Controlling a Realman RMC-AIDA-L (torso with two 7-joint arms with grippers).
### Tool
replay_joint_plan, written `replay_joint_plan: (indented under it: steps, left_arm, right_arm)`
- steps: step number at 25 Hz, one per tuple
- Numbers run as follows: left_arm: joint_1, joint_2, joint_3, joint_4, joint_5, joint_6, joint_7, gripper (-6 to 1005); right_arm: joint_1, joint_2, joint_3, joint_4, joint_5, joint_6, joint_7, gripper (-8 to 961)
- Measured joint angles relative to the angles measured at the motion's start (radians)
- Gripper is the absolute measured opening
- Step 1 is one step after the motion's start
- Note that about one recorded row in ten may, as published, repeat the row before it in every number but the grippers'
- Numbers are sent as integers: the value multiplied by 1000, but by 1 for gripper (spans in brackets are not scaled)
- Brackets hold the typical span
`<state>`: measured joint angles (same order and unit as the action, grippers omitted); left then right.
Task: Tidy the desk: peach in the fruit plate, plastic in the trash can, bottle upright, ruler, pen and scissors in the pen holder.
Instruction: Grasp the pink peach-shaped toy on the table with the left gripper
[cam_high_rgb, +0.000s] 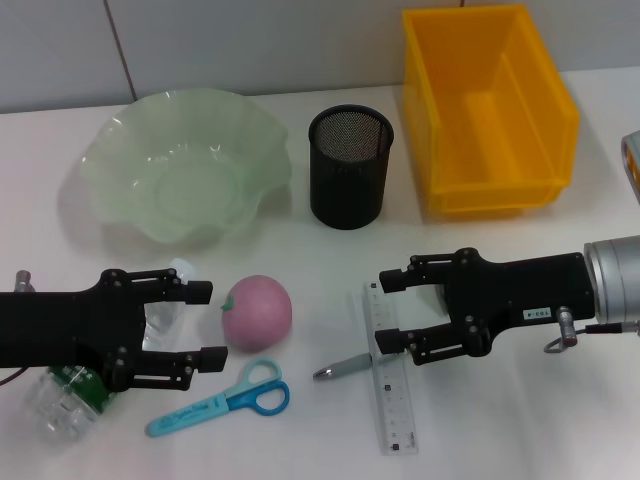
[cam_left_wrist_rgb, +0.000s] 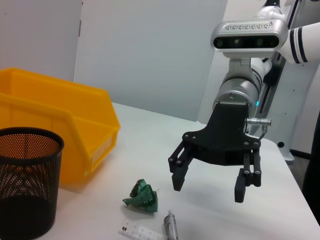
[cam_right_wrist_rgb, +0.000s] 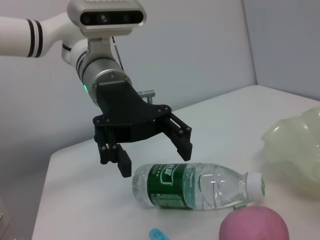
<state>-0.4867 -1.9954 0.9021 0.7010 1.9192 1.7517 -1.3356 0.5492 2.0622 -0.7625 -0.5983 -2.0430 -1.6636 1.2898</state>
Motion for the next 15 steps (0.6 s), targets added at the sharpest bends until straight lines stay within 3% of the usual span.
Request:
replay_joint_plan:
  steps: [15]
  left_arm:
    - [0, -6, -2, 1, 3, -17, -3, 796]
  right_arm:
    - [-4, -7, -4, 0, -8, 3, 11, 791]
